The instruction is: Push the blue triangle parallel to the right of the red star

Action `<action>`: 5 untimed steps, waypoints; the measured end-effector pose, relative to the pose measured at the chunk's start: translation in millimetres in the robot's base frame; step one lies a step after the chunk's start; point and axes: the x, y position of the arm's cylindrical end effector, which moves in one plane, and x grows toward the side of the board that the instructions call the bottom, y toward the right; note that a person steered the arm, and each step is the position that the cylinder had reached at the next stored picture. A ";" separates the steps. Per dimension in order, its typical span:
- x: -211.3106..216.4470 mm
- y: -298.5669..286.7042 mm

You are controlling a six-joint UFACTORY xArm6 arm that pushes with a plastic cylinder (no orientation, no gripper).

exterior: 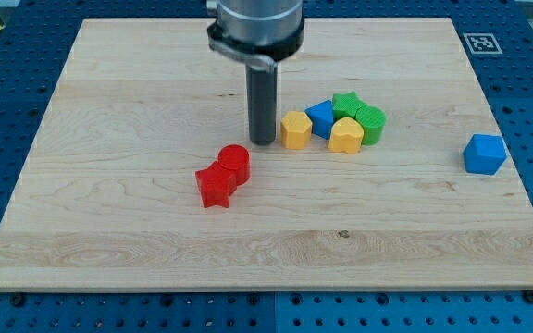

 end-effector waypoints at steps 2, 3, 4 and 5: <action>-33.0 66.6; -27.4 82.6; -16.8 84.0; -16.1 64.2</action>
